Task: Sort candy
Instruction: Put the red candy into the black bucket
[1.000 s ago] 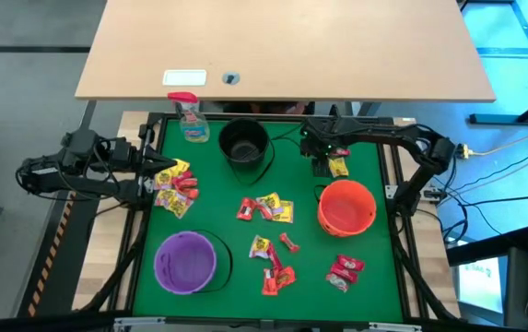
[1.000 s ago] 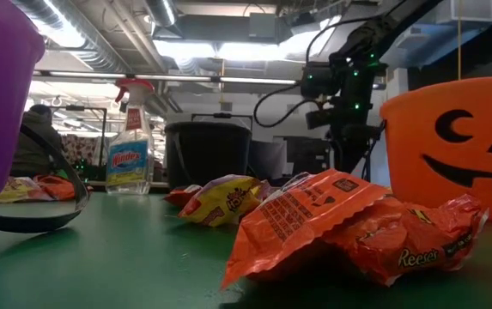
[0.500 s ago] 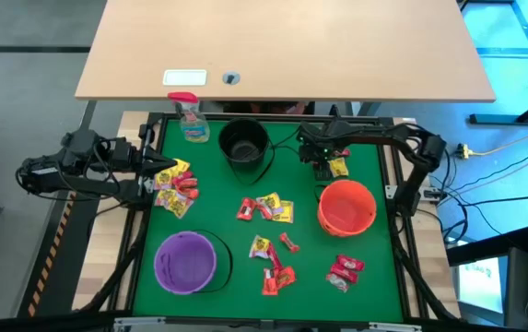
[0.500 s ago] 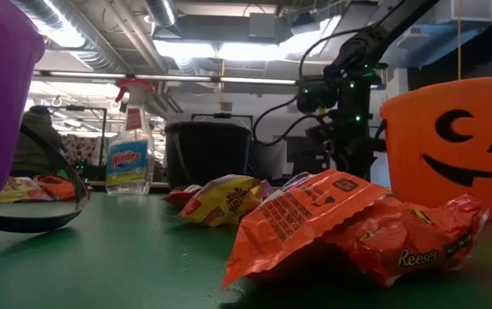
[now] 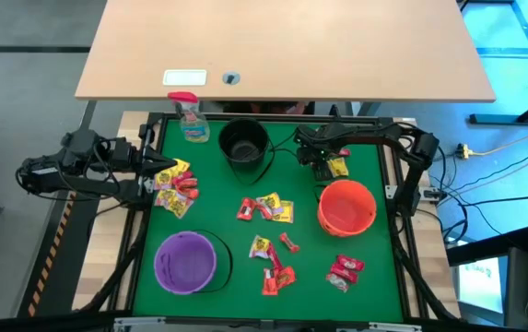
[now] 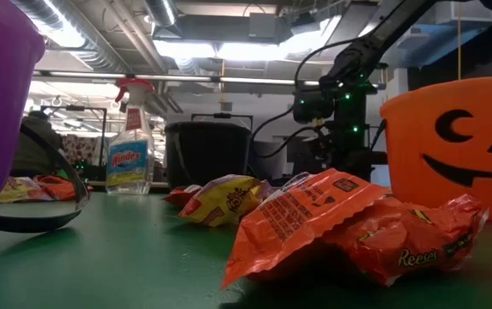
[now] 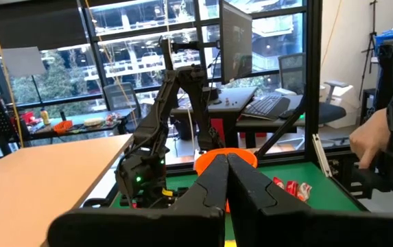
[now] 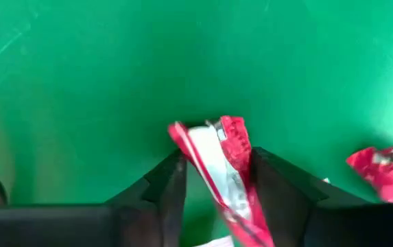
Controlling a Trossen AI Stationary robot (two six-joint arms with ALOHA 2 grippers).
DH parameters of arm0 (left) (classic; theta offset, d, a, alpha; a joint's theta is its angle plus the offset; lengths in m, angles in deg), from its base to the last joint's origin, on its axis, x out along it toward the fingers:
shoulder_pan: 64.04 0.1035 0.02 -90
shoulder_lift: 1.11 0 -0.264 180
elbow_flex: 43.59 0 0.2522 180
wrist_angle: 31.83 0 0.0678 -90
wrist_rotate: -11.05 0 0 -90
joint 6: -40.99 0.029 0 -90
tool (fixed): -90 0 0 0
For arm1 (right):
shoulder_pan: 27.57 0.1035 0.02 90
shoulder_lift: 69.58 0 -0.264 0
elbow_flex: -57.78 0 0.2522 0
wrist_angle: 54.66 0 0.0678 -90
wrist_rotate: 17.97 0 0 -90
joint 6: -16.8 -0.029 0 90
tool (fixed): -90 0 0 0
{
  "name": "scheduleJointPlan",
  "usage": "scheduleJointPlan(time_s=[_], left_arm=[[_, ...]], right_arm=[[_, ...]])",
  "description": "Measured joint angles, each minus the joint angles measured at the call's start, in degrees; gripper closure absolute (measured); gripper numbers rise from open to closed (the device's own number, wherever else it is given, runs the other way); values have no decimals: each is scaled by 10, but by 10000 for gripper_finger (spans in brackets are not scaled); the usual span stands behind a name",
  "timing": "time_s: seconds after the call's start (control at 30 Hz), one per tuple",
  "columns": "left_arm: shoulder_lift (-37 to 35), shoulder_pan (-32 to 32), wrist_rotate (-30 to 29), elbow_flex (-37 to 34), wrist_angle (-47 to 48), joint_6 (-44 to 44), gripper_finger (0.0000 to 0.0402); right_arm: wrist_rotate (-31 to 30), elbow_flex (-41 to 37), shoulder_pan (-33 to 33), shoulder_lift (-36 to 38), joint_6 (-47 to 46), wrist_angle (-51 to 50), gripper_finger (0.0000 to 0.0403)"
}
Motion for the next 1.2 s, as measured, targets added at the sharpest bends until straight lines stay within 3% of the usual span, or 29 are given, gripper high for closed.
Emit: scheduleJointPlan(time_s=[0.3, 0.63, 0.83, 1.0, 1.13, 1.2], left_arm=[[0, 0, 0, 0, -1, 0, 401], [0, 0, 0, 0, -3, 0, 401], [0, 0, 0, 0, -3, 0, 401], [0, 0, 0, 0, -3, 0, 401], [0, 0, 0, 0, -3, 0, 401], [0, 0, 0, 0, -3, 0, 401]], right_arm=[[-3, 0, 0, 0, -8, 2, 386], [20, 80, 0, 15, -69, -26, 362], [115, 144, 0, 52, -95, -46, 384], [214, 159, 0, 100, -108, -41, 374], [339, 159, -5, 140, -126, -10, 368], [434, 159, -9, 158, -143, 19, 372]])
